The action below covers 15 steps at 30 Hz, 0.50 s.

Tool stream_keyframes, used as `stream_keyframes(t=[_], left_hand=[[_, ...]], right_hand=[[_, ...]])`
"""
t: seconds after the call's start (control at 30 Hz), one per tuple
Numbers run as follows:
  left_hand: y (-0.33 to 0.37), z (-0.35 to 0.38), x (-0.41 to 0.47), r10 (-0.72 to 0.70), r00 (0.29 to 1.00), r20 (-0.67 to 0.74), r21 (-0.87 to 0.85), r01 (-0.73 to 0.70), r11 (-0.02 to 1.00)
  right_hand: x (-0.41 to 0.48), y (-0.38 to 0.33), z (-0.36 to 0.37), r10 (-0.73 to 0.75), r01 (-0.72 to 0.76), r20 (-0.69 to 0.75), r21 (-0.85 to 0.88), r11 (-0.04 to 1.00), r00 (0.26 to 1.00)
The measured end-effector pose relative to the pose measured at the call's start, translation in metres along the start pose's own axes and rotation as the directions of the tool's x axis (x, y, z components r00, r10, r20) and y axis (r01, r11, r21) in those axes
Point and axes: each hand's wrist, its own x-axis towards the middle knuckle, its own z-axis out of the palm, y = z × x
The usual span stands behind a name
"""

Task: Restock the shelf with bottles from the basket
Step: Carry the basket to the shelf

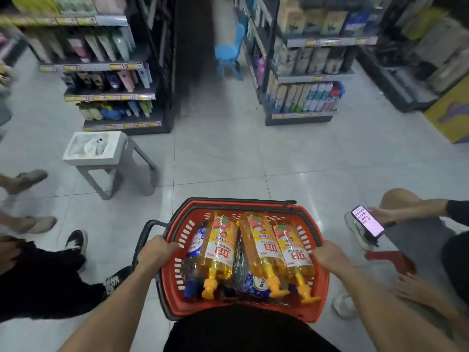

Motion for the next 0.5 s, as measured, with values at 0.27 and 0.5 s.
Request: stream_keyframes(t=[0.27,0.5], left_hand=[[0.089,-0.075,0.113,-0.010,0.996,0.085,-0.001,0.010,1.000],[0.155,-0.124,0.199,-0.019,0.996,0.085,-0.026,0.021,0.999]], right_hand=[[0.082,-0.109,-0.054,0.054,-0.055,-0.016,-0.074,0.996,0.998],[0.165,-0.194,-0.095,0.105,-0.109,-0.051,-0.061,0.992,0.993]])
